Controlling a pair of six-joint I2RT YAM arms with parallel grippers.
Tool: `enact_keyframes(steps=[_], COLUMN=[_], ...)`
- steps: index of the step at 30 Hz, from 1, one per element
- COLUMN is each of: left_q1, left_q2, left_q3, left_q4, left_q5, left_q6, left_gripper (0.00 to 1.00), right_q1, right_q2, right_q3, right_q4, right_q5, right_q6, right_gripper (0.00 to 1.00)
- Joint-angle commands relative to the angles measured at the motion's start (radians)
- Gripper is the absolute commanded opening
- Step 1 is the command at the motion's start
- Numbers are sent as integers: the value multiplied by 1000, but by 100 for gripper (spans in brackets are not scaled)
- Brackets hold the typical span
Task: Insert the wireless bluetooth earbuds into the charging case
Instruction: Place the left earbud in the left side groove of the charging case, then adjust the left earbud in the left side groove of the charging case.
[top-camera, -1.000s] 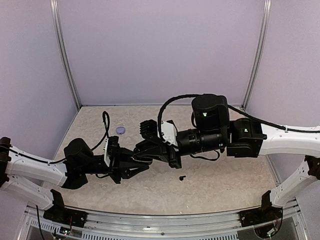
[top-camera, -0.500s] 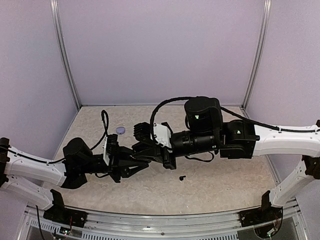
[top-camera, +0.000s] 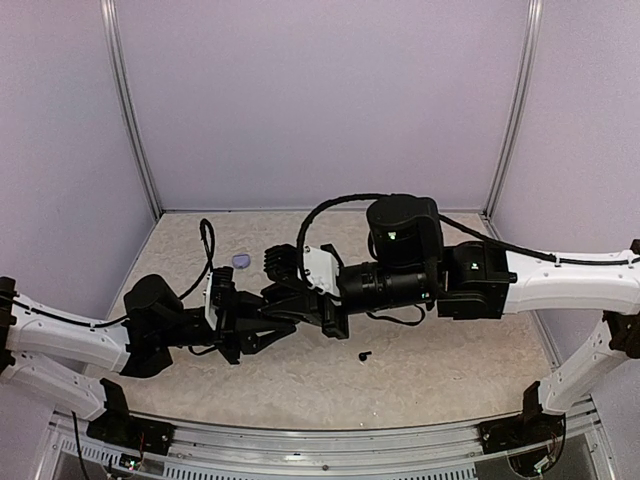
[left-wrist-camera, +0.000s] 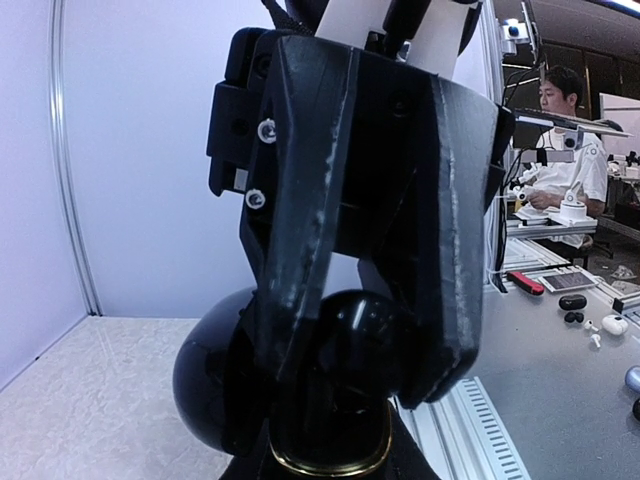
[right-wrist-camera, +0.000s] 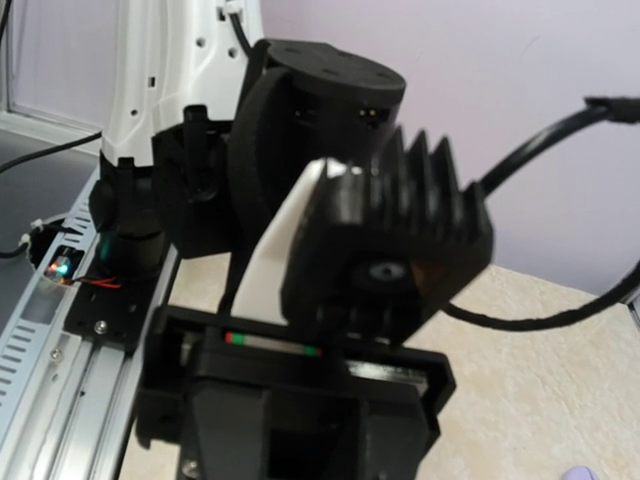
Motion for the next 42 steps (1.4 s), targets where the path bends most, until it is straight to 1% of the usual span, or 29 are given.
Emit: enact_keyframes(steps=[1,6,11,15,23,27,38,42], left_q1=[-3,-4,-6,-7,-6,-6,-5,-5], left_q2=[-38,-44,-38,-39,-30,-26,-12,-5], left_q3=[14,15,18,18,16,16,16,16], left_q4=[15,14,12,6,-9,-10,-15,-15], left_q5=[8,12,16,11,-24,-46,-134,-142], left_q6=[19,18,19,21,21,21,52,53], left_gripper=[0,0,0,0,0,0,0,0], right_q1=[-8,-14,-16,-16,-15,-15,15,17], right_q2=[-1,-8,-7,-12,-28,-29,-56,-74], right_q3=[-20,-33,-37,-38,-34,-31,-31,-33], right_q4=[5,0,-1,-1,-5,-10,-8,-2], right_q5=[41,37,41,51,49,30,45,54], right_q6=[8,6,11,10,3,-4,-25,-24], right_gripper=[19,20,27,29,40,44,49,50])
